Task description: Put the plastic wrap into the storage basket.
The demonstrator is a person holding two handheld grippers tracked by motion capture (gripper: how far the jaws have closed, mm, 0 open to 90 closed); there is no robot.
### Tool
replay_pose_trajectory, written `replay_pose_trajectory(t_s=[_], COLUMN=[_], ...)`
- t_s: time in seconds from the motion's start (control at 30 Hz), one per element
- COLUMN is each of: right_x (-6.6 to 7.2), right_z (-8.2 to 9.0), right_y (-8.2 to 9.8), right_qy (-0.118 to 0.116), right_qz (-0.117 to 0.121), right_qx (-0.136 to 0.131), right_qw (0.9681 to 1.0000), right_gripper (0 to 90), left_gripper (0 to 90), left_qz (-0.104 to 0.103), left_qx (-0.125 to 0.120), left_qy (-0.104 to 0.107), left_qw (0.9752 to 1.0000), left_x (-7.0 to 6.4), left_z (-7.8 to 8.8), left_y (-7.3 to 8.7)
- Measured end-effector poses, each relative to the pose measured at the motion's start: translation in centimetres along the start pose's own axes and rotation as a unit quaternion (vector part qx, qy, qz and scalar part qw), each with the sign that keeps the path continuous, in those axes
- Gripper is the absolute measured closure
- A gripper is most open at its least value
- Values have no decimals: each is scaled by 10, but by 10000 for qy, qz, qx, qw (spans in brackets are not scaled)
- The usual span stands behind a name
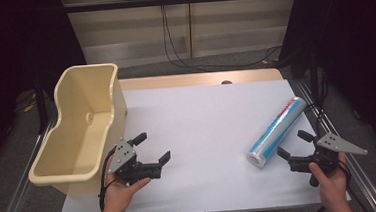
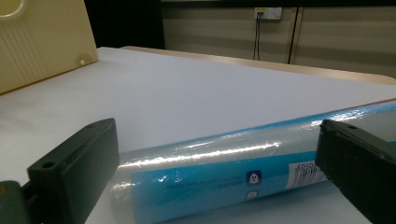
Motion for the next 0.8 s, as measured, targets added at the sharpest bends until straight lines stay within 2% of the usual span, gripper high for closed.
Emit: replay_pose_trajectory(t_s=[0.37,0.53,0.6,0.73,0.77,0.8], right_x=[1,1,0,0,-1,-1], right_z=[-2,-1,-1,-1,-1,-1], right_y=[0,0,0,1,1,1], right_qy=[7,22,23,26,32,32], right_qz=[18,11,-18,-8,-6,-6], right_qx=[47,53,37,42,43,43], right_qw=[10000,10000,10000,10000,10000,10000], right_gripper=[0,0,0,0,0,0], left_gripper=[23,23,23,23,23,23], left_qz=[-15,-43,-143,-237,-220,-220], left_qx=[155,282,364,447,459,459], left_qy=[81,242,378,472,557,557], left_qw=[9998,9993,9985,9976,9972,9972], left_x=[-3,-12,-20,-27,-32,-32], left_z=[-7,-19,-29,-39,-45,-45], left_y=[0,-2,-4,-6,-7,-7])
Point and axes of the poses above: each handheld gripper's, and its own axes: z roughly backward along the jaws, y roughly out of its underside, x roughly to its left, the point moved 1 cm from there along -z, roughly forward along the jaws, and after that the axes turned 12 degrees about x, right-handed, at the moved point
